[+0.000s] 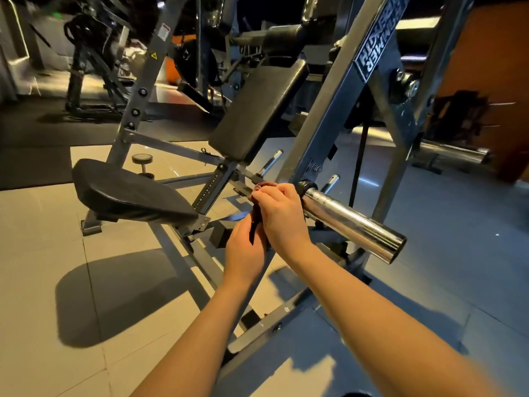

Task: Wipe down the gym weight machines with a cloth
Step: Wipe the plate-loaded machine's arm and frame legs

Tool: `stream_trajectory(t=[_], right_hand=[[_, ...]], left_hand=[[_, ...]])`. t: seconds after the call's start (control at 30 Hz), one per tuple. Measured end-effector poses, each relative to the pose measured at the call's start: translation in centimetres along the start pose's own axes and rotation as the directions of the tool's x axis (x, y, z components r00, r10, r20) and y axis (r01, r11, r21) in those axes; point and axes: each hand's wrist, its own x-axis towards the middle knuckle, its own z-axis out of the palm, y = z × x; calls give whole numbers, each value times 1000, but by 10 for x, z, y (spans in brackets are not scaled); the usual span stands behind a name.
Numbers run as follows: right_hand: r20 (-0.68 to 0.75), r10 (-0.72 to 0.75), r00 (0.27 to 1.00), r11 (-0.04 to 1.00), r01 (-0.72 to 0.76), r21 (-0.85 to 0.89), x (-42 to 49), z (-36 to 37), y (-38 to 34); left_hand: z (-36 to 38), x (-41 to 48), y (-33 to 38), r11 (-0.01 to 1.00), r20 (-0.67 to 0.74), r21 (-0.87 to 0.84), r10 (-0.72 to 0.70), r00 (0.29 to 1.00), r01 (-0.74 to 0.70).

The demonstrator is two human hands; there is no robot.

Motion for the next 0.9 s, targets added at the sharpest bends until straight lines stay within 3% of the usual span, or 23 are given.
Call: stream_trajectory(t=[0.13,0.37,0.43,0.5,0.6,0.77,0.83,0.9], right_hand=[[-15,1,1000,999,0,32,-8,-5,0],[197,59,979,995,-74,71,-22,-24,-8],[121,39,992,999,-42,16,-2,-39,-2],[7,108,994,994,-108,-18,21,-49,12],[23,232,972,973,-232,-20,36,-49,19],[199,12,980,998,-1,-56,-2,-35,-1],[255,24,967,1000,-26,3,-8,-32,1],[201,58,978,997,-68,46,1,-38,4]], left_hand=[[-4,2,-3,999,-2,-31,10,1000,-10],[-9,-9,1,997,41,-68,-31,999,33],[-9,-10,5,999,80,-42,-4,997,7],[-6,-8,7,1000,86,-14,6,996,-5],[-3,-8,13,999,69,-28,-19,997,21],[-6,-9,19,986,61,-161,-30,998,40],[-7,-10,19,986,71,-161,-19,997,30],[-8,-11,21,993,96,-116,-2,995,13]])
